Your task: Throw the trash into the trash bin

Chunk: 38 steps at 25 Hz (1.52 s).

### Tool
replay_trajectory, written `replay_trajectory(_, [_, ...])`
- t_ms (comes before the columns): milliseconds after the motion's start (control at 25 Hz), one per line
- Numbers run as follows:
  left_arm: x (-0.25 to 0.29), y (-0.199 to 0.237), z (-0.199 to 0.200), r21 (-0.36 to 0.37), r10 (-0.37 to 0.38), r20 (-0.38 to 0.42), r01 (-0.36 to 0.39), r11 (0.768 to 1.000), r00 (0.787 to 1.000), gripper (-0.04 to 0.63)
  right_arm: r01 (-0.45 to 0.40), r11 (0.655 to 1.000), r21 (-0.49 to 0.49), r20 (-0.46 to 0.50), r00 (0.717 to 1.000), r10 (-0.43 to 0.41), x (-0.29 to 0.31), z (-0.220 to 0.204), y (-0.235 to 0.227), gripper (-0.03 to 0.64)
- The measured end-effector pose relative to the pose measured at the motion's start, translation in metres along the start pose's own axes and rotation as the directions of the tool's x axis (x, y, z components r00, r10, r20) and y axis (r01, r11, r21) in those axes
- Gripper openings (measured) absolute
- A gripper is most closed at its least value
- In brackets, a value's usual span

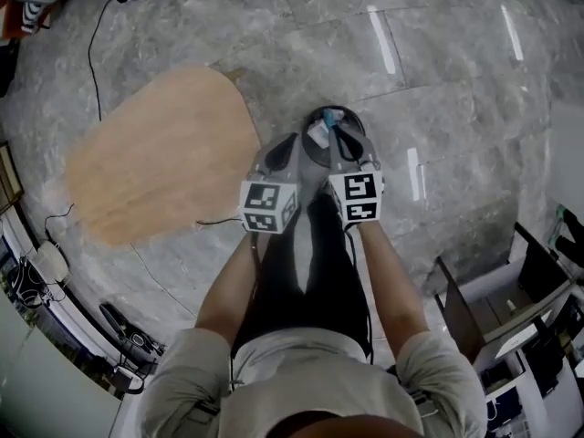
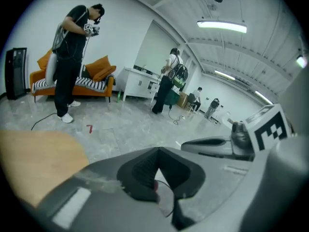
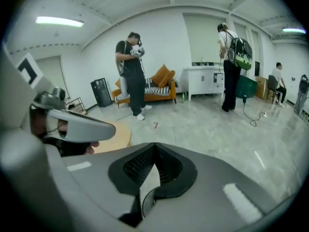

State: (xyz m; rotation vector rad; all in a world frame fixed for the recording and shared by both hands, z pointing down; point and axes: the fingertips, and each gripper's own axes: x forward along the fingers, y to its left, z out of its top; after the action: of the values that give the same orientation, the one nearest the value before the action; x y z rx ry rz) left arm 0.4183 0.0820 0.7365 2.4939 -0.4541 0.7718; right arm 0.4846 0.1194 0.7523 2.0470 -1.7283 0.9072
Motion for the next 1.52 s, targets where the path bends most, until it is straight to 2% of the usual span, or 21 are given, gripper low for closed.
replay_trajectory(160, [-0.052,-0.012,0.078,-0.008,0.031,0.095,-0.031,0.999,0.995,0.018,-0.036,0.996,-0.085,0.094,0.995,0.044,-0.059,0.092,0.032,0.008])
replay_trajectory(320, [-0.104,-0.034,0.140,0.004,0.034,0.191,-0.035,0.999,0.981,0.018,-0.055,0.987,-0.153,0.181,0.980,0.082,-0.116,0.168,0.061,0.008])
replay_trajectory(480, [-0.153,-0.052,0.176,0.032,0.025,0.252,-0.034,0.999,0.967,0.018,-0.058,0.977,-0.205,0.246,0.963,0.109,-0.165,0.222,0.095,0.008])
replay_trajectory(680, [-0.189,-0.073,0.222,0.017,0.004,0.358,-0.010,1.000,0.934,0.018,0.009,0.969,-0.246,0.355,0.931,0.081,-0.218,0.280,0.110,0.008])
replay_trajectory(840, [-0.211,-0.096,0.254,0.063,-0.027,0.423,0.000,0.998,0.906,0.018,0.030,0.972,-0.231,0.415,0.907,0.071,-0.248,0.302,0.112,0.008])
replay_trajectory(1000, [-0.244,-0.120,0.269,0.107,-0.054,0.458,0.005,0.994,0.888,0.018,0.047,0.973,-0.225,0.454,0.889,0.062,-0.278,0.311,0.120,0.008])
replay_trajectory(1120, [-0.262,-0.129,0.285,0.134,-0.064,0.484,-0.002,0.991,0.873,0.018,0.063,0.973,-0.221,0.498,0.865,0.057,-0.294,0.328,0.125,0.008])
replay_trajectory(1280, [-0.267,-0.144,0.296,0.168,-0.084,0.502,-0.002,0.986,0.861,0.018,0.080,0.975,-0.206,0.543,0.838,0.046,-0.311,0.337,0.123,0.008])
replay_trajectory(1520, [-0.266,-0.169,0.298,0.202,-0.132,0.508,0.031,0.979,0.851,0.018,0.105,0.978,-0.180,0.553,0.833,0.013,-0.322,0.329,0.112,0.008])
